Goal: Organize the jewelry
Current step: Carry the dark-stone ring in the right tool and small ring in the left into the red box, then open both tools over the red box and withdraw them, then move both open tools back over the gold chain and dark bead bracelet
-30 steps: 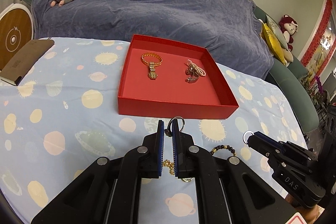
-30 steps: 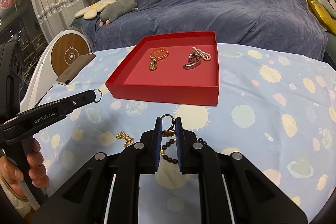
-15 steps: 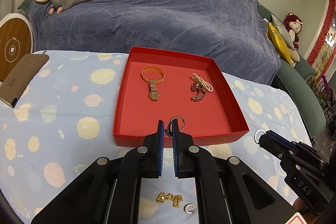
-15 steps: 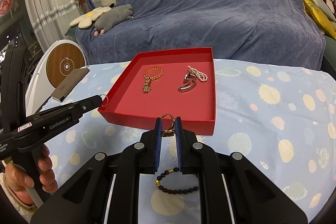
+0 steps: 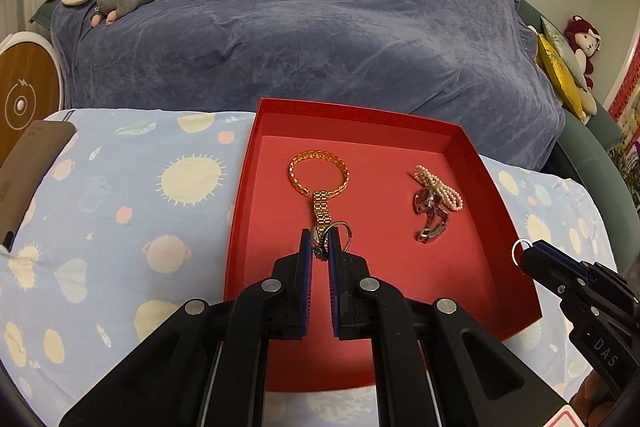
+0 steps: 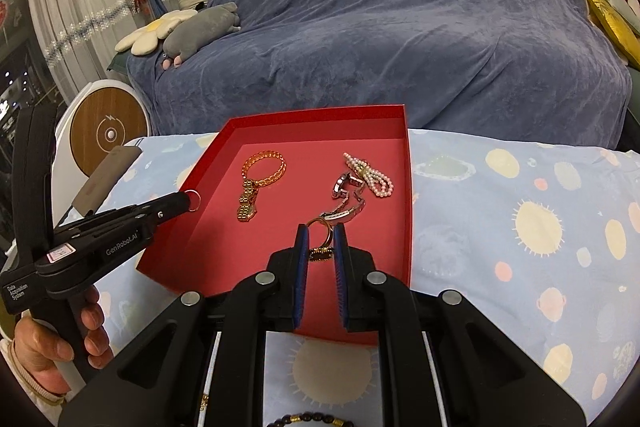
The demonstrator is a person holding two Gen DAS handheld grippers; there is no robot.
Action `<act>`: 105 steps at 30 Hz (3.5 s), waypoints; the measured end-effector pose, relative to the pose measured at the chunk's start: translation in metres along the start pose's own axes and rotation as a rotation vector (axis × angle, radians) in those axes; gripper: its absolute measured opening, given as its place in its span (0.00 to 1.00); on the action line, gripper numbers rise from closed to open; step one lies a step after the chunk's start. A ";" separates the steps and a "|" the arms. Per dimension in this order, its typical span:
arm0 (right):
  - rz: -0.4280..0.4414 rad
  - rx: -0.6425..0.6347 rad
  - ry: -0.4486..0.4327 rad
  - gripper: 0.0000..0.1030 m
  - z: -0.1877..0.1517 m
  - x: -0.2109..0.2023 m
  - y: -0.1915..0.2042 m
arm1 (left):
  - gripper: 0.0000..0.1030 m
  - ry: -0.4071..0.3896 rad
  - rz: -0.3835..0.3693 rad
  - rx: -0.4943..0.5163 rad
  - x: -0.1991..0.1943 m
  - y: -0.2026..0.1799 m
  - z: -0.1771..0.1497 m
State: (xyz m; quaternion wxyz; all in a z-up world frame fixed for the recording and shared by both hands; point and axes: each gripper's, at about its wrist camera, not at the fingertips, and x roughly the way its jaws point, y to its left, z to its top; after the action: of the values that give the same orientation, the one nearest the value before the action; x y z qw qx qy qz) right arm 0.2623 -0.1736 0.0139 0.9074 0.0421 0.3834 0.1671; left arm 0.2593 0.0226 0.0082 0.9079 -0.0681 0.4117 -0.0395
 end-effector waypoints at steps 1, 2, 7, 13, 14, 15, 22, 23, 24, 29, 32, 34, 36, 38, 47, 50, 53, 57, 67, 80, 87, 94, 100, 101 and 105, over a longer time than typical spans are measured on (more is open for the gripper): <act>-0.002 -0.006 0.006 0.11 0.001 0.006 0.001 | 0.06 0.002 0.008 0.013 0.004 -0.002 0.001; -0.003 -0.010 0.012 0.11 0.001 0.011 0.001 | 0.06 0.004 0.013 0.023 0.008 -0.002 0.001; -0.007 -0.014 0.038 0.11 -0.001 0.032 -0.001 | 0.06 0.026 0.033 0.030 0.024 0.001 0.002; -0.001 -0.006 0.052 0.11 -0.002 0.047 -0.004 | 0.06 0.042 0.045 0.031 0.038 0.003 0.003; 0.001 -0.004 0.054 0.11 -0.002 0.049 -0.004 | 0.06 0.045 0.046 0.032 0.041 0.003 0.002; 0.003 -0.001 0.057 0.11 -0.003 0.051 -0.005 | 0.06 0.048 0.042 0.030 0.043 0.003 0.002; -0.002 -0.016 0.058 0.11 -0.003 0.056 -0.003 | 0.06 0.065 0.063 0.039 0.051 0.000 0.000; -0.002 -0.015 0.056 0.12 -0.003 0.056 -0.004 | 0.06 0.066 0.066 0.039 0.051 0.000 -0.001; -0.009 -0.013 0.055 0.12 -0.002 0.056 -0.004 | 0.07 0.060 0.071 0.041 0.050 0.000 -0.001; -0.027 0.024 0.043 0.17 0.002 0.048 -0.015 | 0.35 0.045 0.069 0.013 0.042 0.002 0.003; -0.041 0.039 0.017 0.32 0.007 0.032 -0.019 | 0.50 0.013 0.076 -0.001 0.027 0.005 0.007; -0.042 0.035 0.003 0.33 0.009 0.017 -0.019 | 0.58 0.001 0.071 -0.006 0.015 0.007 0.009; -0.046 0.027 -0.012 0.34 0.009 0.000 -0.019 | 0.58 -0.014 0.067 -0.015 0.002 0.010 0.009; -0.050 0.036 -0.029 0.37 0.007 -0.017 -0.021 | 0.58 -0.024 0.063 -0.038 -0.012 0.013 0.006; -0.070 0.076 -0.027 0.42 -0.042 -0.077 -0.027 | 0.62 -0.040 0.072 -0.039 -0.074 0.016 -0.039; -0.051 0.087 -0.013 0.42 -0.058 -0.086 -0.026 | 0.66 -0.030 0.044 -0.044 -0.088 0.017 -0.059; -0.054 0.072 0.007 0.42 -0.076 -0.092 -0.023 | 0.68 -0.021 0.058 -0.029 -0.095 0.015 -0.080; -0.057 0.067 0.039 0.42 -0.098 -0.093 -0.020 | 0.68 0.010 0.053 -0.048 -0.096 0.017 -0.105; -0.046 0.068 0.104 0.42 -0.125 -0.079 -0.019 | 0.67 0.093 0.046 0.026 -0.068 0.006 -0.136; -0.038 0.053 0.139 0.42 -0.131 -0.067 -0.019 | 0.52 0.118 0.036 0.116 -0.048 -0.011 -0.150; -0.037 0.050 0.156 0.42 -0.134 -0.061 -0.019 | 0.27 0.089 0.032 0.153 -0.050 -0.016 -0.154; -0.029 0.044 0.161 0.42 -0.133 -0.058 -0.015 | 0.06 0.103 -0.023 0.163 -0.053 -0.022 -0.156; -0.022 0.042 0.156 0.42 -0.130 -0.057 -0.013 | 0.04 0.102 -0.072 0.094 -0.064 -0.011 -0.147; -0.022 0.040 0.155 0.42 -0.130 -0.056 -0.012 | 0.04 0.091 -0.079 0.086 -0.068 -0.009 -0.145; -0.019 0.046 0.163 0.42 -0.129 -0.052 -0.012 | 0.04 0.064 -0.110 0.057 -0.083 -0.006 -0.135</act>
State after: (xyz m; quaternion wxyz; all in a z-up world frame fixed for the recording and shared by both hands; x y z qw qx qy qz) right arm 0.1396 -0.2093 -0.0439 0.8734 0.0456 0.4603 0.1524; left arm 0.1026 0.0154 -0.0175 0.8923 -0.0633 0.4349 -0.1032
